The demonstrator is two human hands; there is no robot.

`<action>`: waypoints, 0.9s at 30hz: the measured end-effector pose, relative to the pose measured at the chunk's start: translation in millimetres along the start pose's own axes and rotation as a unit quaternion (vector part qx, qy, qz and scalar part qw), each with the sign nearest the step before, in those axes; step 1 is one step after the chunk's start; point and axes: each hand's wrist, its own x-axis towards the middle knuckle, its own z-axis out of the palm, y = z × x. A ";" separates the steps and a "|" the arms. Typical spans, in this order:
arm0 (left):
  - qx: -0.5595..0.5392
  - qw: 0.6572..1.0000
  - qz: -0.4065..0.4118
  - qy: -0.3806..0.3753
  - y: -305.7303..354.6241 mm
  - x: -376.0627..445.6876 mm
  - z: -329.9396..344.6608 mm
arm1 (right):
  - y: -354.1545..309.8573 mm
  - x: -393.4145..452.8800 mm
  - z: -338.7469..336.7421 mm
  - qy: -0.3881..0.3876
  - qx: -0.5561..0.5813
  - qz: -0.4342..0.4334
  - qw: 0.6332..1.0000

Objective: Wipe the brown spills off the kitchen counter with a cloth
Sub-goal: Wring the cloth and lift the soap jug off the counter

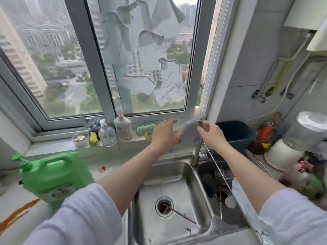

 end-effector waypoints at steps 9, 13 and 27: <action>-0.110 0.993 -0.002 0.034 -7.9 8.4 11.7 | -17.0 13.4 -4.7 -0.030 0.028 -0.149 0.988; -0.217 0.976 -0.023 0.028 -26.7 -2.2 -26.0 | -65.9 12.8 7.2 -0.064 0.093 -0.211 0.971; -0.421 0.893 -0.123 -0.101 -222.8 -116.6 -198.1 | -211.2 -75.3 216.3 -0.424 0.200 -0.164 0.868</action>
